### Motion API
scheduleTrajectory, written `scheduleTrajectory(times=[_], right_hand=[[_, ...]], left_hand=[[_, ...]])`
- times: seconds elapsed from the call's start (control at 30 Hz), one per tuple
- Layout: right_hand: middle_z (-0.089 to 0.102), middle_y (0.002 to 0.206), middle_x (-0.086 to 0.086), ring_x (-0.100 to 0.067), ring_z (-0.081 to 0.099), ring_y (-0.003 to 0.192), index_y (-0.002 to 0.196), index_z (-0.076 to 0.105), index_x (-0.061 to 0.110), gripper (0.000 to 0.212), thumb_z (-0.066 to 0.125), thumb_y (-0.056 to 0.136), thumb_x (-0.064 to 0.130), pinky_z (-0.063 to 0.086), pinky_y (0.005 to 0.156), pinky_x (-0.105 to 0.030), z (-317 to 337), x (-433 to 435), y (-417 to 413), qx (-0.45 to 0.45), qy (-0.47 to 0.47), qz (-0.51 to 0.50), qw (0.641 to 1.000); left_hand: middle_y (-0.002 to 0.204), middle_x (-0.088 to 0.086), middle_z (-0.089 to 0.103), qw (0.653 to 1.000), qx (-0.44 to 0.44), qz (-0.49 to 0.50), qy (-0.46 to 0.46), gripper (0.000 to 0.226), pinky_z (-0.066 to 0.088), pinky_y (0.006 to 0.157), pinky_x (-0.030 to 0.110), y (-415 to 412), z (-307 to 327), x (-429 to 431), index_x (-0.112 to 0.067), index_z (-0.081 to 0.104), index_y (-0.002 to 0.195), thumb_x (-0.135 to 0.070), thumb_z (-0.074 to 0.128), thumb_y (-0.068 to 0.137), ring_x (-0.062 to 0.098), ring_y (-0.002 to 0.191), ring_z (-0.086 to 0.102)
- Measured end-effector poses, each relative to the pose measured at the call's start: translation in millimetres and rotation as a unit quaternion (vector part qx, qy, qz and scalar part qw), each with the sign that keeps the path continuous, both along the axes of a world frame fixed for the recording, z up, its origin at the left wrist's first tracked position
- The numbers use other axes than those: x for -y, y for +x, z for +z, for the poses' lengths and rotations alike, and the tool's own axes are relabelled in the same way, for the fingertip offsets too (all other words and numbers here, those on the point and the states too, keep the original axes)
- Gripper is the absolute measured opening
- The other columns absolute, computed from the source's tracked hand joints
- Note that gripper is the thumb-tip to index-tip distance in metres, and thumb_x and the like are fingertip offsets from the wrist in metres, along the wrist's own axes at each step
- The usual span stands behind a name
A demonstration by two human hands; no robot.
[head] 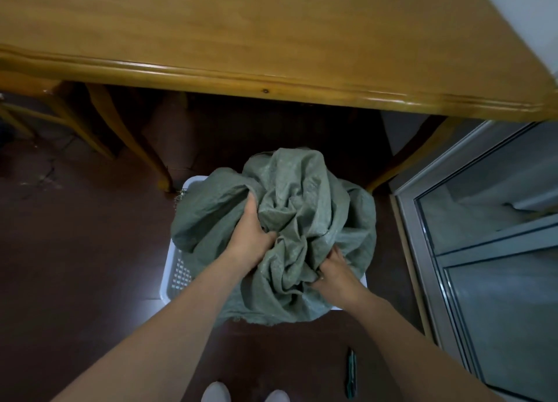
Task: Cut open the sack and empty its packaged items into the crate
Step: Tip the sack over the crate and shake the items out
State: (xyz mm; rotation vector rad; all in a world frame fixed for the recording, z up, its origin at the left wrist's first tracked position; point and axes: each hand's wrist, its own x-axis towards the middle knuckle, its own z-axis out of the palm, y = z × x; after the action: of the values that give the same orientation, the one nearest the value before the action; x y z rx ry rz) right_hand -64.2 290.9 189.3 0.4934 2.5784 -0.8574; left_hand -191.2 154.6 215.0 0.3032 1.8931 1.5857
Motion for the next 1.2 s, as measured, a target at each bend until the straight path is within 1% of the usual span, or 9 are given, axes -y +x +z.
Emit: scheduleTrajectory(times=[0.13,0.2,0.37,0.47,0.67,0.83,0.93,1.03,1.2], right_hand=[[0.028,0.153,-0.012,-0.025,0.024,0.142,0.143,0.034,0.007,0.053,0.051,0.094,0.018,0.022,0.111,-0.024,10.9,2.1,-6.6,0.041,-0.016,-0.004,0.999],[0.040,0.144,-0.014,-0.026,0.035,0.135,0.138,0.037,0.004,0.043,0.045,0.096,0.008,0.028,0.104,-0.020,20.2,4.0,-13.2,0.070,-0.117,-0.038,0.990],[0.050,0.134,-0.009,-0.026,0.046,0.125,0.134,0.044,0.003,0.037,0.047,0.097,0.008,0.040,0.101,-0.028,23.5,-1.1,-24.2,0.061,-0.229,-0.133,0.962],[0.050,0.125,0.007,-0.011,0.048,0.113,0.137,0.041,0.018,0.049,0.059,0.091,0.011,0.041,0.089,-0.022,14.7,-4.4,-21.4,0.000,-0.324,-0.209,0.923],[0.067,0.114,-0.007,-0.022,0.062,0.109,0.108,0.061,0.012,0.035,0.063,0.081,-0.009,0.051,0.095,-0.040,-5.2,-14.2,-12.6,-0.025,-0.452,-0.313,0.835],[0.066,0.108,-0.004,-0.019,0.063,0.101,0.104,0.064,0.013,0.023,0.052,0.090,-0.001,0.050,0.095,-0.040,-25.2,-23.9,10.6,-0.105,-0.410,-0.469,0.775],[0.055,0.130,-0.002,-0.024,0.050,0.121,0.121,0.056,0.019,0.027,0.052,0.095,0.024,0.044,0.095,-0.044,-47.3,-24.1,37.9,0.003,-0.329,-0.535,0.779],[0.028,0.153,-0.009,-0.034,0.031,0.137,0.143,0.033,0.020,0.058,0.052,0.093,0.043,0.040,0.099,-0.054,-59.0,-13.3,57.8,0.124,-0.373,-0.575,0.718],[0.022,0.152,-0.020,-0.044,0.033,0.134,0.146,0.027,0.017,0.072,0.057,0.088,0.047,0.042,0.096,-0.064,-70.2,-0.9,60.2,0.120,-0.444,-0.627,0.629]], left_hand=[[0.159,-0.007,0.003,0.975,0.010,-0.194,-0.106,0.122,0.016,0.120,0.039,2.0,0.3,4.1,-0.036,-0.009,0.148,-0.050,0.078,0.063,0.012,0.146,0.008],[0.158,-0.003,-0.019,0.944,-0.045,-0.275,-0.176,0.124,0.004,0.121,0.038,3.5,-0.6,7.7,-0.034,-0.018,0.146,-0.047,0.077,0.067,0.013,0.145,-0.014],[0.154,0.000,-0.029,0.872,-0.158,-0.358,-0.293,0.128,0.016,0.119,0.042,10.2,-12.5,7.7,-0.041,-0.024,0.141,-0.039,0.081,0.067,0.022,0.146,-0.011],[0.156,-0.003,-0.022,0.848,-0.214,-0.365,-0.319,0.120,0.021,0.117,0.041,4.5,-25.2,5.4,-0.038,-0.015,0.146,-0.034,0.079,0.070,0.022,0.146,-0.003],[0.142,0.006,0.038,0.788,-0.403,-0.318,-0.341,0.063,0.038,0.104,0.043,-6.5,-40.7,6.6,-0.021,0.030,0.140,-0.030,0.058,0.085,0.028,0.126,0.038],[0.124,0.011,0.053,0.828,-0.421,-0.212,-0.302,0.044,0.044,0.091,0.045,-22.5,-26.9,6.7,-0.014,0.050,0.124,-0.020,0.061,0.083,0.034,0.111,0.047],[0.114,0.015,0.055,0.825,-0.466,-0.166,-0.274,0.042,0.046,0.083,0.049,-34.0,-7.6,8.6,-0.010,0.056,0.119,-0.016,0.067,0.079,0.036,0.102,0.048],[0.102,0.021,0.058,0.801,-0.518,-0.153,-0.259,0.047,0.050,0.070,0.049,-40.2,2.1,14.4,-0.003,0.061,0.109,-0.017,0.079,0.068,0.040,0.090,0.052],[0.094,0.021,0.058,0.791,-0.540,-0.158,-0.239,0.046,0.049,0.065,0.043,-33.7,0.2,22.5,-0.011,0.053,0.105,-0.041,0.052,0.069,0.037,0.083,0.052]])
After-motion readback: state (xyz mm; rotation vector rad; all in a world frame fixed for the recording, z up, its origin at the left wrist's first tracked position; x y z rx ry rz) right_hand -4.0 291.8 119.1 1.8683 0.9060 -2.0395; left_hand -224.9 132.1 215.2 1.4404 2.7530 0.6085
